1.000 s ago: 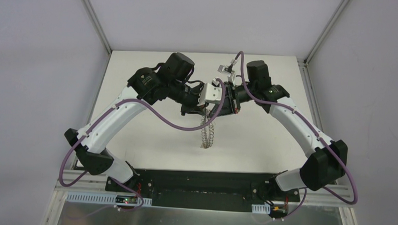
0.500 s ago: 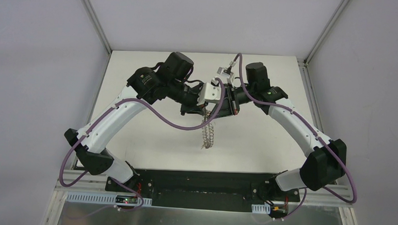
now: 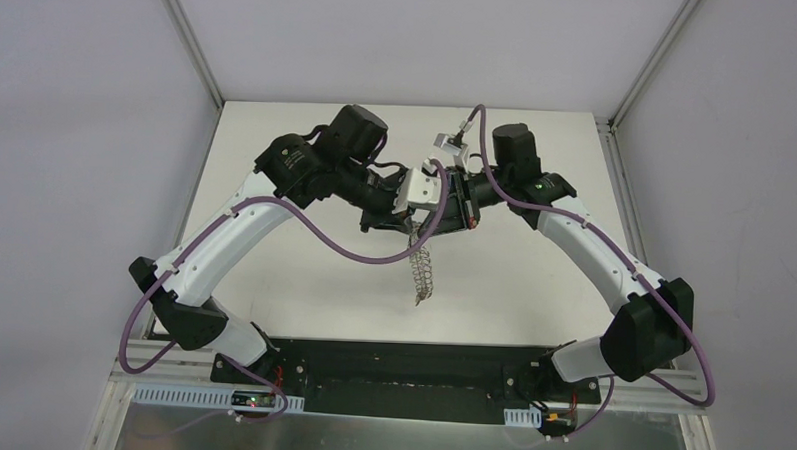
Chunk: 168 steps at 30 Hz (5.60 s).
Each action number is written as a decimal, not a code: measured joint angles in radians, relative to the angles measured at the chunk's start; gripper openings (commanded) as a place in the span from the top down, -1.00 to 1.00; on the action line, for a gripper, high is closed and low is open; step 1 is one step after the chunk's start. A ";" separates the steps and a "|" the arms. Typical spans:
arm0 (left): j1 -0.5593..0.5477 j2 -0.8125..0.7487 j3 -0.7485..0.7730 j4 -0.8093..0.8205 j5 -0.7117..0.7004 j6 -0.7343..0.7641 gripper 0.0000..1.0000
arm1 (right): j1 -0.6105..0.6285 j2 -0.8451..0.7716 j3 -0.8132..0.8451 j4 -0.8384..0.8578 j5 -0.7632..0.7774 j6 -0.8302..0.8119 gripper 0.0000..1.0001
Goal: Put the keys on the keyring
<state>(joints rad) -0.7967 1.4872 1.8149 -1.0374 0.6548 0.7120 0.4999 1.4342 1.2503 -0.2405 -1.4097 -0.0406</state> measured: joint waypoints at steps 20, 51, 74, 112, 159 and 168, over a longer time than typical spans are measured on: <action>0.013 0.000 -0.008 -0.024 0.056 0.014 1.00 | -0.006 0.000 -0.004 0.021 -0.005 0.006 1.00; 0.032 -0.002 -0.064 0.084 0.002 -0.112 1.00 | -0.037 0.000 -0.005 0.057 0.121 0.117 1.00; 0.032 0.012 -0.075 0.200 -0.195 -0.311 0.98 | -0.081 0.000 -0.005 0.129 0.283 0.246 1.00; 0.176 0.053 -0.182 0.449 0.090 -0.650 0.17 | -0.125 -0.010 -0.074 0.209 0.211 0.185 1.00; 0.202 0.058 -0.128 0.385 0.186 -0.696 1.00 | -0.126 -0.047 -0.075 0.112 0.191 0.031 0.37; 0.171 0.086 0.057 0.163 0.121 -0.610 1.00 | -0.123 -0.047 0.038 -0.055 0.214 -0.124 0.01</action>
<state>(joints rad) -0.6258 1.5734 1.8721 -0.8749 0.7757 0.1024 0.3767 1.3872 1.2884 -0.2955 -1.1957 -0.1642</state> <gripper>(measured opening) 0.009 0.457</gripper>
